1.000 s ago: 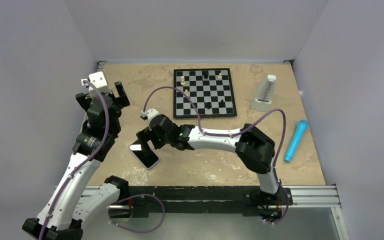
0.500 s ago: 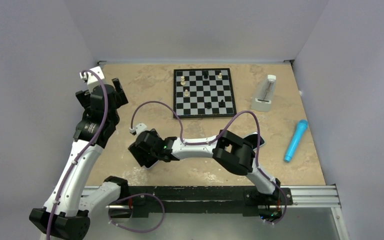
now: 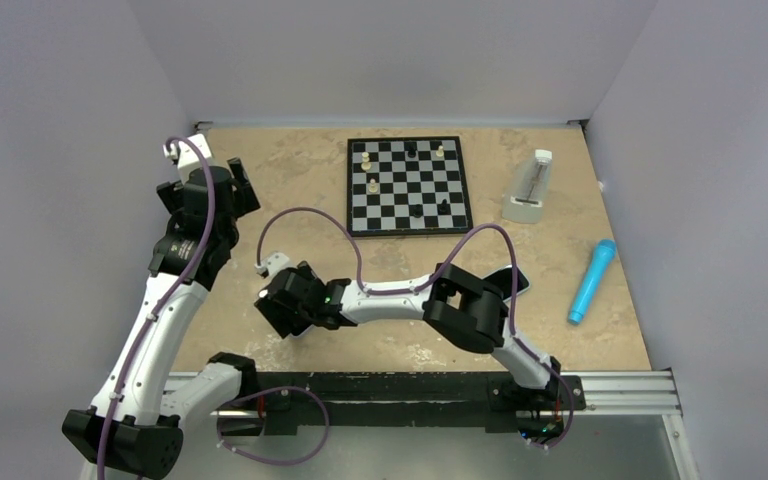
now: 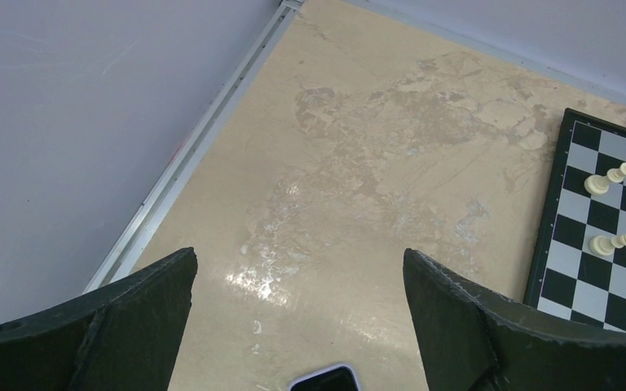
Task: Take the phone out of the phone case
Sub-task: Pick up the phone at the center of the board.
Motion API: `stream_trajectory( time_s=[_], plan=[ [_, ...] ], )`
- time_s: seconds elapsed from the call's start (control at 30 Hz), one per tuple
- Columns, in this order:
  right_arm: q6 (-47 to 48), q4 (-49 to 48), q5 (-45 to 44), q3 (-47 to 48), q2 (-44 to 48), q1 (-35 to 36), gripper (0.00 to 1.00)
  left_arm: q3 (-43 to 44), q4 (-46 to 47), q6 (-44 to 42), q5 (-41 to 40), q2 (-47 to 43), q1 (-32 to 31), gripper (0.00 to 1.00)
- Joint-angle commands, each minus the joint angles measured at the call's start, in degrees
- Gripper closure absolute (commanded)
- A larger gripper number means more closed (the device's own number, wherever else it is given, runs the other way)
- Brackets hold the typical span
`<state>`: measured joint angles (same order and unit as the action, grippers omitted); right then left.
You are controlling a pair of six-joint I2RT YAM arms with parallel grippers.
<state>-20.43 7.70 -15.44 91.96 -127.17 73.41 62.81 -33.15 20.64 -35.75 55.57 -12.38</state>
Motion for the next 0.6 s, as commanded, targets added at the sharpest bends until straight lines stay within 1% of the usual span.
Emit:
stream_trajectory(
  time_s=[0.0, 0.13, 0.27, 0.33, 0.37, 0.43, 0.47, 0.57],
  plan=[
    [1.84, -0.13, 0.55, -0.7, -0.47, 0.93, 0.01, 2.49, -0.5, 1.18, 1.57, -0.33, 0.22, 0.0],
    [2.01, 0.98, -1.06, -0.54, -1.49, 1.16, 0.02, 3.2, -5.05, 3.8, 4.38, -0.23, -0.01, 0.0],
    [2.54, 2.39, -1.89, 0.29, -2.13, 1.27, 0.07, 2.39, -11.41, 8.15, 7.44, -2.07, -0.01, 0.0],
    [3.02, 1.65, -1.12, -0.71, -1.69, 1.34, 0.12, -0.04, -12.33, 7.42, 11.22, -3.83, -0.01, 0.0],
    [3.09, 0.69, -1.05, -1.66, -1.3, 1.31, 0.17, -1.0, -13.19, 7.14, 11.93, -4.8, -0.01, 0.0],
    [3.62, -0.77, -1.59, -3.51, -0.85, 1.46, 0.25, -2.39, -16.05, 7.94, 9.77, -6.27, -0.01, 0.0],
    [3.72, -0.8, -2.36, -3.87, -0.88, 1.41, 0.27, -3.18, -17.07, 8.34, 8.06, -6.98, -0.01, 0.0],
    [4.55, 0.01, -4.79, -4.23, -1.48, 1.65, 0.27, -4.89, -18.45, 8.45, 5.17, -9.01, -0.03, 0.0]
  ],
)
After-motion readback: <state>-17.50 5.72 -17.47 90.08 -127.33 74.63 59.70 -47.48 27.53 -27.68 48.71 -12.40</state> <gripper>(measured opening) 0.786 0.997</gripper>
